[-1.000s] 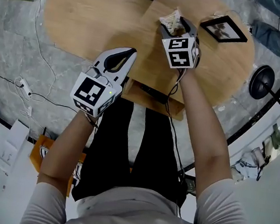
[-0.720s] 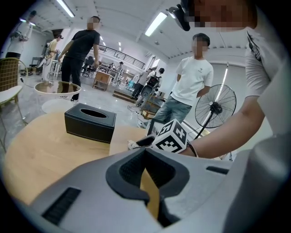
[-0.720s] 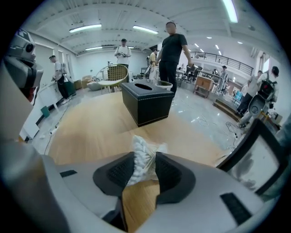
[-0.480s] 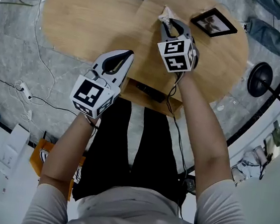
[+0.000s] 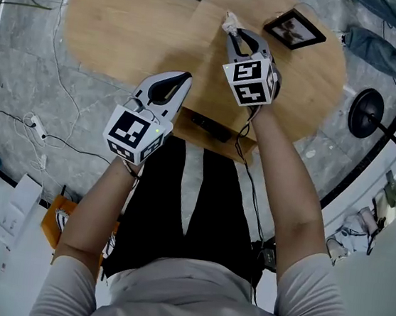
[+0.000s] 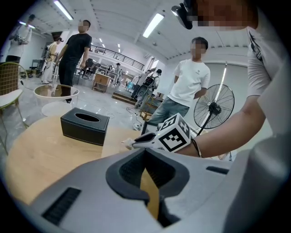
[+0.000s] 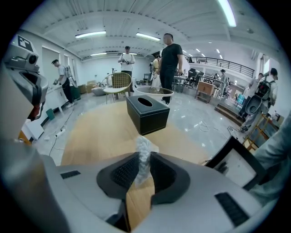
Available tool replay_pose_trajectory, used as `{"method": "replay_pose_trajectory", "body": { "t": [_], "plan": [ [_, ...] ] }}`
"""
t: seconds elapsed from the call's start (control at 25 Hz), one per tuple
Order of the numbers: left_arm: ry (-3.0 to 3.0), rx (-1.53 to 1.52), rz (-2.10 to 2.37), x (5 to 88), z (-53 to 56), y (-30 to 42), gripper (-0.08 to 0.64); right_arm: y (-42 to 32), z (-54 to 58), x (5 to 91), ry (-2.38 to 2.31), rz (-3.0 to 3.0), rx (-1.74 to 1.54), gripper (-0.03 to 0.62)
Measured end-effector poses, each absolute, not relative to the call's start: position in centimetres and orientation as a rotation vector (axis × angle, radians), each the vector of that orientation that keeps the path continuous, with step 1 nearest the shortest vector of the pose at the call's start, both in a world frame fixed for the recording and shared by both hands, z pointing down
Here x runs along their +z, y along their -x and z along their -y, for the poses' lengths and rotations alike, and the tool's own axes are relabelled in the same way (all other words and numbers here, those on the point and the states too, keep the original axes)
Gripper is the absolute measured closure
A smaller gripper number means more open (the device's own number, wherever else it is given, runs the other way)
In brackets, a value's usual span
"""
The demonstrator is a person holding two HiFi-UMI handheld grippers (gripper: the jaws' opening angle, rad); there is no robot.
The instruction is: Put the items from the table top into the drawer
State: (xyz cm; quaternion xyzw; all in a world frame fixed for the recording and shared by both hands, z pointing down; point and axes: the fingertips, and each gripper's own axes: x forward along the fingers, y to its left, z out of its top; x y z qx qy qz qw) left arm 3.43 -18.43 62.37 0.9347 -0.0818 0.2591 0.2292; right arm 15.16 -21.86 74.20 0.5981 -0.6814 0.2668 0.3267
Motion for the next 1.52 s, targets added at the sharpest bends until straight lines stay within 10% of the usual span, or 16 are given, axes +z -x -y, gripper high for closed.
{"method": "replay_pose_trajectory", "body": {
  "t": [1.52],
  "plan": [
    [-2.609, 0.676, 0.366, 57.0, 3.9, -1.5, 0.551, -9.4, -0.4, 67.4, -1.432, 1.905, 0.700, 0.497]
  ]
}}
